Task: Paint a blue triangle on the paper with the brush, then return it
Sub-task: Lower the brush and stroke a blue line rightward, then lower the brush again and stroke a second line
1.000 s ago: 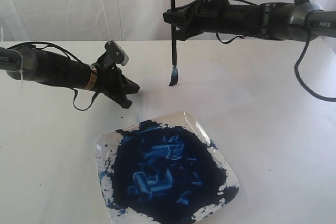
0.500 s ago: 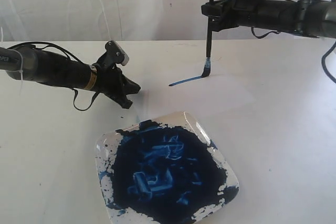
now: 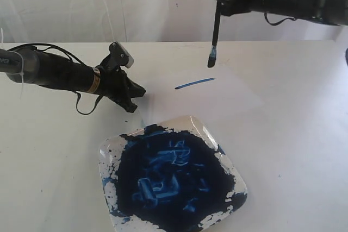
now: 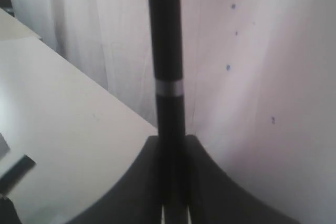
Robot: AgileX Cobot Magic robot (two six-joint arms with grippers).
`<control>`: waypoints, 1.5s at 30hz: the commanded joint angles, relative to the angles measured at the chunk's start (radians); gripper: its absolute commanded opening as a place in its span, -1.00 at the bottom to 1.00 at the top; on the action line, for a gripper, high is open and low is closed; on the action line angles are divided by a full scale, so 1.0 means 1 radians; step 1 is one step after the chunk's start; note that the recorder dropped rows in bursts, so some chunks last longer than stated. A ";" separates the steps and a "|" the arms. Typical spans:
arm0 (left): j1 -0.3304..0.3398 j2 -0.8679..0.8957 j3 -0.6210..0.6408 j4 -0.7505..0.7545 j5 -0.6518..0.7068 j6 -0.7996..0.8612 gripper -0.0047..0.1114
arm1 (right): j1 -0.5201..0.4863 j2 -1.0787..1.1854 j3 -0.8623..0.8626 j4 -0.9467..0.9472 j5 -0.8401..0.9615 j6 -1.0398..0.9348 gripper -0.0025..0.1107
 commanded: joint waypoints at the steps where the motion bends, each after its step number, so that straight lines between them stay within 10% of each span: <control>1: 0.001 0.000 -0.005 0.005 -0.002 -0.004 -0.92 | 0.034 -0.074 -0.008 0.004 0.013 0.173 -0.96; 14: 0.001 0.000 -0.005 0.005 -0.002 -0.004 -0.92 | 0.349 -0.135 0.051 0.004 -0.676 0.195 -0.96; 45: 0.001 0.000 -0.005 0.005 -0.004 -0.004 -0.92 | 0.365 -0.007 -0.009 0.004 -0.662 0.196 -0.96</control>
